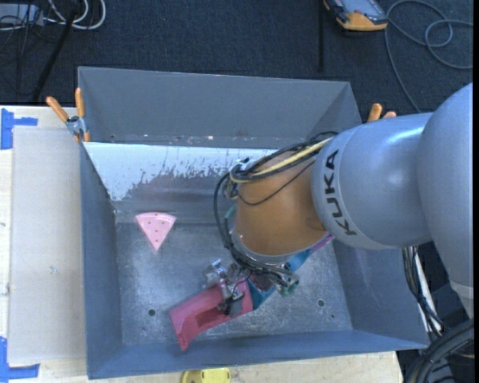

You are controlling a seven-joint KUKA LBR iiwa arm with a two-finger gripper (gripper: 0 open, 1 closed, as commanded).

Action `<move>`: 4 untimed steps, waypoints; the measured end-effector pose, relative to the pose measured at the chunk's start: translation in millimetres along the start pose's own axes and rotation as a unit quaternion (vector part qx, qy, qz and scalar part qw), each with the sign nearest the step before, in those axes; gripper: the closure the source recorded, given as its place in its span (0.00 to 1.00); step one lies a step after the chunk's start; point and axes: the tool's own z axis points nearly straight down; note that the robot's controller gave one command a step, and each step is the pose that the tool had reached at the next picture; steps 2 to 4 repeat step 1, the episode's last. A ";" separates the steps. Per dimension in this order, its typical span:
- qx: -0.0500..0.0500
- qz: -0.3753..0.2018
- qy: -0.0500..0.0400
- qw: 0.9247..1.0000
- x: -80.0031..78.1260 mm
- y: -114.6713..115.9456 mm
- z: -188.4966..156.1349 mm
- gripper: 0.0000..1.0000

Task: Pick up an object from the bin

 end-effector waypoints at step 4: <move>0.005 0.004 -0.010 1.000 6.2 7.6 -20.8 1.00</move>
Offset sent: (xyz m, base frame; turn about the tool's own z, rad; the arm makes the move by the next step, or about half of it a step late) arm -0.0022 0.0579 -0.0389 -0.0719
